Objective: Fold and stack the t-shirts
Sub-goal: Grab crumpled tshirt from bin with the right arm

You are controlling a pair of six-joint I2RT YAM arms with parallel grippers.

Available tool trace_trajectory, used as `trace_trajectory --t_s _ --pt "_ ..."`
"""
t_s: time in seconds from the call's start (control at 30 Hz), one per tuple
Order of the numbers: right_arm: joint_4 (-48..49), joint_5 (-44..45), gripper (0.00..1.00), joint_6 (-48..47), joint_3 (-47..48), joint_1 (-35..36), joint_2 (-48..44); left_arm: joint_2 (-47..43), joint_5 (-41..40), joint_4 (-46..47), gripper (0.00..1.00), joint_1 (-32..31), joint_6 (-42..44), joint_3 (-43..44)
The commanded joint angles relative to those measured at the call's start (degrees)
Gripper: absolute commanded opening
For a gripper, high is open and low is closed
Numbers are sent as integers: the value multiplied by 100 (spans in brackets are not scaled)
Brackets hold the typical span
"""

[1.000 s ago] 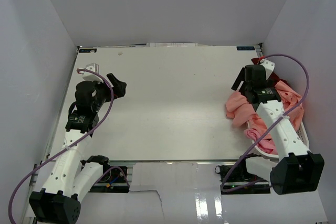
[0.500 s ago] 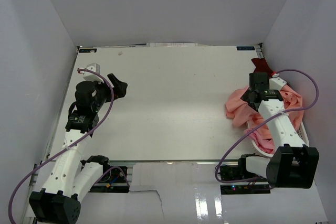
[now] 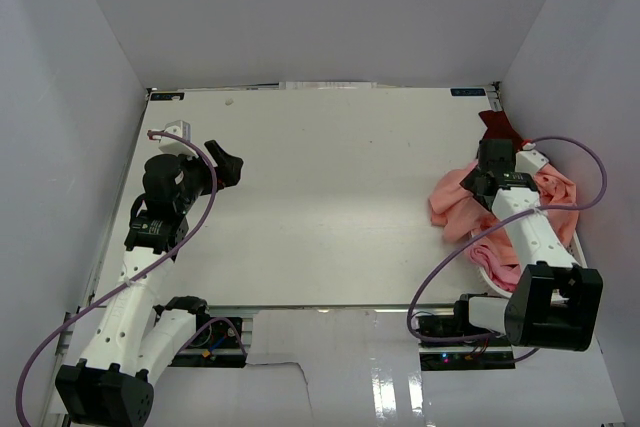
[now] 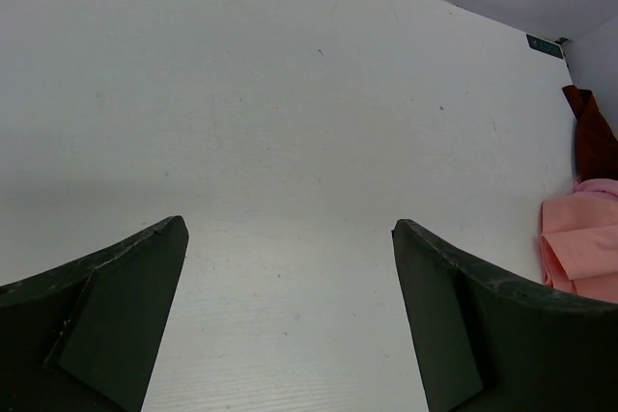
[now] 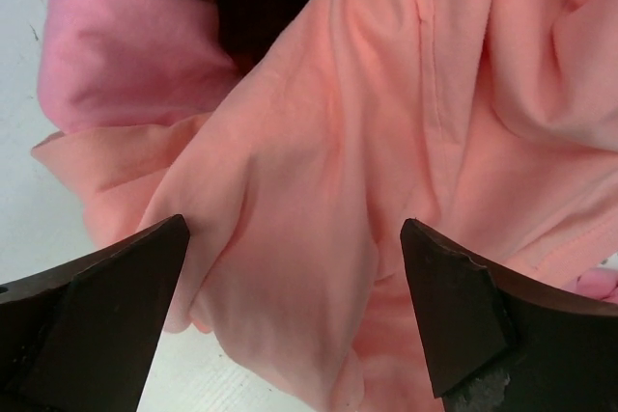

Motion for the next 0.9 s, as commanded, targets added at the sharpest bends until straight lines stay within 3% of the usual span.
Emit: trace_trajectory --t_s 0.0,0.13,0.17,0.2,0.3,0.33,0.67,0.87 --pt "433 -28 97 61 26 -63 192 -108 68 54 98 -7 68 97" --pt "723 -89 74 0 -62 -107 411 -82 85 45 98 -7 76 89" --pt "837 -107 61 -27 -80 -125 438 -81 77 54 98 -7 85 97" --pt "864 -142 40 -18 -88 -134 490 -81 76 54 98 -7 76 97" --pt "873 -195 11 -27 -62 -151 579 -82 68 54 98 -7 85 89" --pt "873 -212 8 -27 -19 -151 588 -73 68 54 98 -7 76 89" --pt "442 499 8 -440 754 -151 535 -3 164 89 98 -7 76 80" --pt "1021 596 8 -1212 1325 -90 342 33 191 89 98 -7 103 80"
